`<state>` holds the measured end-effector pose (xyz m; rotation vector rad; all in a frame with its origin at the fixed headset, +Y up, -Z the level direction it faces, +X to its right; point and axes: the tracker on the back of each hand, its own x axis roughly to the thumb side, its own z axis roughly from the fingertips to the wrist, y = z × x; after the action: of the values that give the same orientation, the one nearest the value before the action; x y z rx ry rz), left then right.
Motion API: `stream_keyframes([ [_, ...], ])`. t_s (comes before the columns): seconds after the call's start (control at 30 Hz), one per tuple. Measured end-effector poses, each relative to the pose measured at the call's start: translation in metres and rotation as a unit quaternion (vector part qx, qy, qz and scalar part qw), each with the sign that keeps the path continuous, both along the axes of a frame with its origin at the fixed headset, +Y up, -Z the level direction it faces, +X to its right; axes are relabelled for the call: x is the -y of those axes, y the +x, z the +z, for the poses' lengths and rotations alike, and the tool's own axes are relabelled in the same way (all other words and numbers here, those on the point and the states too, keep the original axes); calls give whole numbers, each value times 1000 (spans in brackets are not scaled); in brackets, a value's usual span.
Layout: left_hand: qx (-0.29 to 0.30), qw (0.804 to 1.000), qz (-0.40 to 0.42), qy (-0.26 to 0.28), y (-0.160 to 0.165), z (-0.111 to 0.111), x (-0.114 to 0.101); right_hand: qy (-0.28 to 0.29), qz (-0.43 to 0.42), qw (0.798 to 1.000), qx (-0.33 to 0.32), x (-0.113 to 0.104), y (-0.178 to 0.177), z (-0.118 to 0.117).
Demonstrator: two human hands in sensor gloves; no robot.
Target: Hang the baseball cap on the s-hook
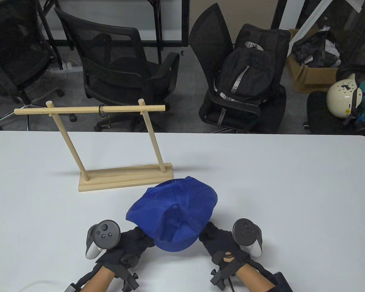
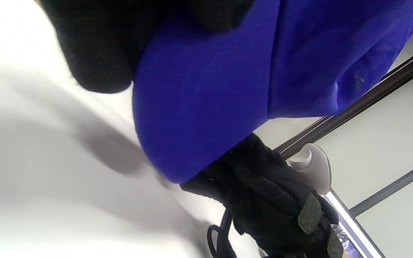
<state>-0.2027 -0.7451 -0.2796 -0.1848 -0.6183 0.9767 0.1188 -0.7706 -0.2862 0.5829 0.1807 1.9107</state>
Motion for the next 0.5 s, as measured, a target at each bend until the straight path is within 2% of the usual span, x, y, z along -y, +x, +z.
stream_keyframes([
  [0.17,-18,999,9,25,-12,0,-11,5,11,1000,8,-1,4,-2],
  [0.5,-90,991,37,95,-55,-3,-52,31,34,999,26,-11,19,-6],
])
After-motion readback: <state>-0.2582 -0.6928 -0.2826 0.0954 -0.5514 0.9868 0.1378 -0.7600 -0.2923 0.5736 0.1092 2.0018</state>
